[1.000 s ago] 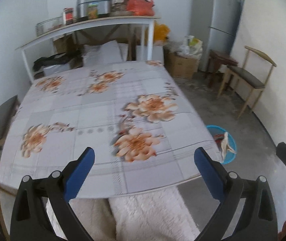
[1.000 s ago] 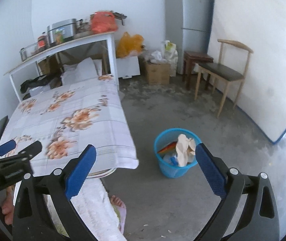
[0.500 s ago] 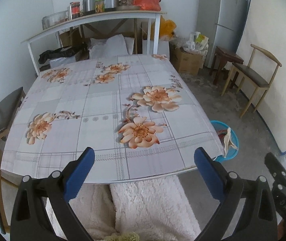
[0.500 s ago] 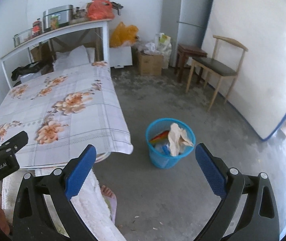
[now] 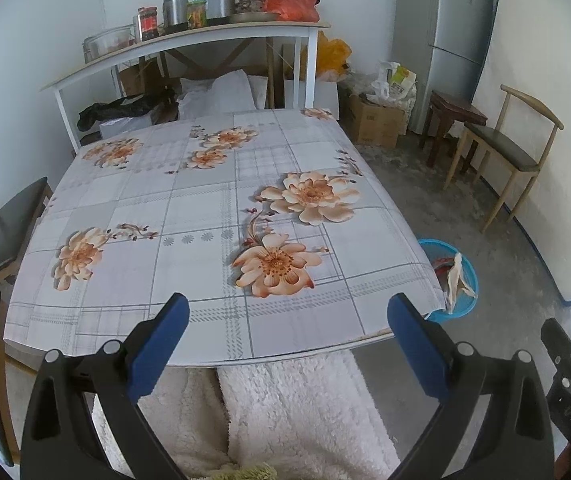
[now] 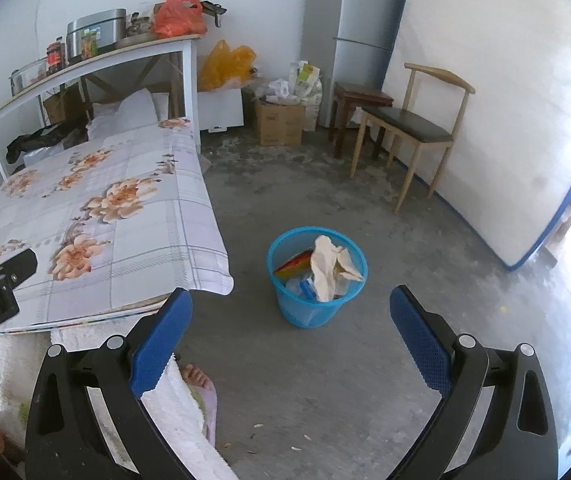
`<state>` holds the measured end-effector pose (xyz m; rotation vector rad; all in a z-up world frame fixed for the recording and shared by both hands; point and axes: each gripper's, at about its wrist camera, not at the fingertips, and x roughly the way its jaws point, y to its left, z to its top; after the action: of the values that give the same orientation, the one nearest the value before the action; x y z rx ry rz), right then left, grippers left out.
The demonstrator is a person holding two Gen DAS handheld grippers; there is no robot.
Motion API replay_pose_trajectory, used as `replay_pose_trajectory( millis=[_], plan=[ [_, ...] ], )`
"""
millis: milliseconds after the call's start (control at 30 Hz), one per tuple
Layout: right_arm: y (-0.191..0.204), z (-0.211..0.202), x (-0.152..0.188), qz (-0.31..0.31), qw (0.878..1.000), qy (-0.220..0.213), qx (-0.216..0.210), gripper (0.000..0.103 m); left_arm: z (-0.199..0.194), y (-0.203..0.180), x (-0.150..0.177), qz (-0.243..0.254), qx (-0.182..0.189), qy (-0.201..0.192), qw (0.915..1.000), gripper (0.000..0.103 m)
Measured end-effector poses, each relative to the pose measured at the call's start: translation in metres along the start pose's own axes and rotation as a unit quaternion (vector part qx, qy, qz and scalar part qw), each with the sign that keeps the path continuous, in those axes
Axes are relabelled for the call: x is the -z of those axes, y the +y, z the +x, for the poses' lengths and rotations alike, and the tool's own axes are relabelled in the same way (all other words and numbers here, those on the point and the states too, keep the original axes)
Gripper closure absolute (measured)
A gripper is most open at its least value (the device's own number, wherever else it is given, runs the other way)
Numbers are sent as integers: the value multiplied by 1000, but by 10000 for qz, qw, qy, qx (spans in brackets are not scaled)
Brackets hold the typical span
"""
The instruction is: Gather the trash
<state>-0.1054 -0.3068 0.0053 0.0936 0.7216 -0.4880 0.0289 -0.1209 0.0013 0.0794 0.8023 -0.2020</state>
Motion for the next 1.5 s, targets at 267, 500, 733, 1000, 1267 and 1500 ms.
replay_pose_trajectory(
  millis=[267, 500, 733, 1000, 1267, 1500],
  plan=[
    [-2, 0, 1, 51, 10000, -18, 28, 8, 0, 2, -3, -54, -46, -8, 10000, 6],
    [-1, 0, 1, 54, 10000, -32, 22, 8, 1, 4, -4, -71, -50, -10, 10000, 6],
    [-2, 0, -1, 81, 10000, -27, -17, 8, 1, 4, -4, -72, -52, -8, 10000, 6],
    [-3, -1, -2, 97, 10000, 1, -11, 8, 1, 5, -4, -74, -50, -3, 10000, 6],
    [-5, 0, -3, 85, 10000, -2, -20, 8, 2, 6, -2, -85, -45, 19, 10000, 6],
    [-4, -1, -3, 86, 10000, 8, -12, 8, 6, 6, 4, -90, -46, 110, 9999, 6]
  ],
)
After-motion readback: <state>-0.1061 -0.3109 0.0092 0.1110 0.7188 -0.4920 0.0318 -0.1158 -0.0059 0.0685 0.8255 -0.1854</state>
